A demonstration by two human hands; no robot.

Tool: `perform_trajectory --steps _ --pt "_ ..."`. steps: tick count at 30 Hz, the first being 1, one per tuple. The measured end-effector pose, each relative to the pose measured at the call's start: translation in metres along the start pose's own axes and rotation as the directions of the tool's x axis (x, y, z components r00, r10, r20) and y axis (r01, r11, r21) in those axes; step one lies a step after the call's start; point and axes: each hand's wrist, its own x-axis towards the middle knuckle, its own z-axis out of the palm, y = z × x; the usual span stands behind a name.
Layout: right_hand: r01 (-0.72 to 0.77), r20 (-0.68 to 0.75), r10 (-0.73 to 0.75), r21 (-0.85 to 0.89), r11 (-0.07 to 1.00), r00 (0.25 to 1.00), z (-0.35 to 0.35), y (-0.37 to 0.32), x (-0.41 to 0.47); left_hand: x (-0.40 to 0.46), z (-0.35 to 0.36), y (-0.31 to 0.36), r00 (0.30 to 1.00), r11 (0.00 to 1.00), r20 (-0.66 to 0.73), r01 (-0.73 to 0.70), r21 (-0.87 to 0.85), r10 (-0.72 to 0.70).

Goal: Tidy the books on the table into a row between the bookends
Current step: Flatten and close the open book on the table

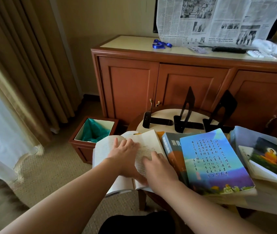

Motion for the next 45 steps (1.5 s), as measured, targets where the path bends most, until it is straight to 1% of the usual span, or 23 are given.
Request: perform_trajectory --steps 2,5,8,11,15,18,23,27,29,32,35,40,45 --pt "0.002 -0.009 -0.002 0.084 0.996 1.0 0.01 0.003 0.004 0.003 0.003 -0.002 1.0 1.0 0.013 -0.013 -0.008 0.013" --pt "0.015 0.028 -0.02 0.178 0.984 0.999 0.02 0.013 0.024 0.006 0.008 -0.006 0.996 0.998 0.08 -0.02 -0.063 0.025" --pt "0.022 -0.006 -0.021 0.22 0.975 1.0 0.024 0.019 0.056 0.006 0.009 -0.007 0.994 0.995 0.105 -0.013 -0.098 0.024" --pt "0.013 -0.033 -0.006 0.189 0.982 0.999 0.025 0.022 0.084 0.005 0.006 -0.006 0.994 0.997 0.108 -0.022 -0.078 0.031" --pt "0.001 0.005 -0.001 0.147 0.989 1.0 0.026 0.024 0.095 0.003 -0.001 0.0 0.995 0.998 0.099 -0.004 -0.067 0.01" --pt "0.029 0.014 -0.031 0.106 0.994 0.999 0.03 0.024 0.076 0.001 -0.005 0.007 0.993 0.995 0.117 0.024 -0.097 -0.012" --pt "0.08 0.031 -0.084 0.116 0.99 0.996 0.038 0.027 0.025 0.006 -0.006 0.008 0.991 0.997 0.13 0.049 -0.065 -0.041" --pt "0.078 0.061 -0.086 0.127 0.989 0.994 0.039 0.028 -0.004 0.004 -0.006 0.008 0.993 0.997 0.116 0.043 -0.065 -0.035" --pt "0.072 0.089 -0.085 0.135 0.988 0.992 0.036 0.027 -0.005 0.003 -0.005 0.007 0.994 0.998 0.107 0.038 -0.06 -0.031" --pt "0.07 0.103 -0.084 0.136 0.988 0.991 0.029 0.029 0.013 0.003 -0.003 0.006 0.995 0.997 0.1 0.032 -0.068 -0.025" --pt "0.067 0.1 -0.083 0.154 0.986 0.992 0.025 0.029 0.048 0.001 -0.004 0.004 0.992 0.997 0.122 0.021 -0.072 -0.012" --pt "0.0 0.067 -0.01 0.146 0.989 0.998 0.023 0.027 0.096 0.005 0.001 -0.001 0.992 0.998 0.128 0.019 -0.063 -0.01" --pt "-0.003 0.05 -0.002 0.104 0.995 0.999 0.028 0.024 0.086 0.006 0.005 -0.001 0.993 0.998 0.12 0.018 -0.063 -0.01"
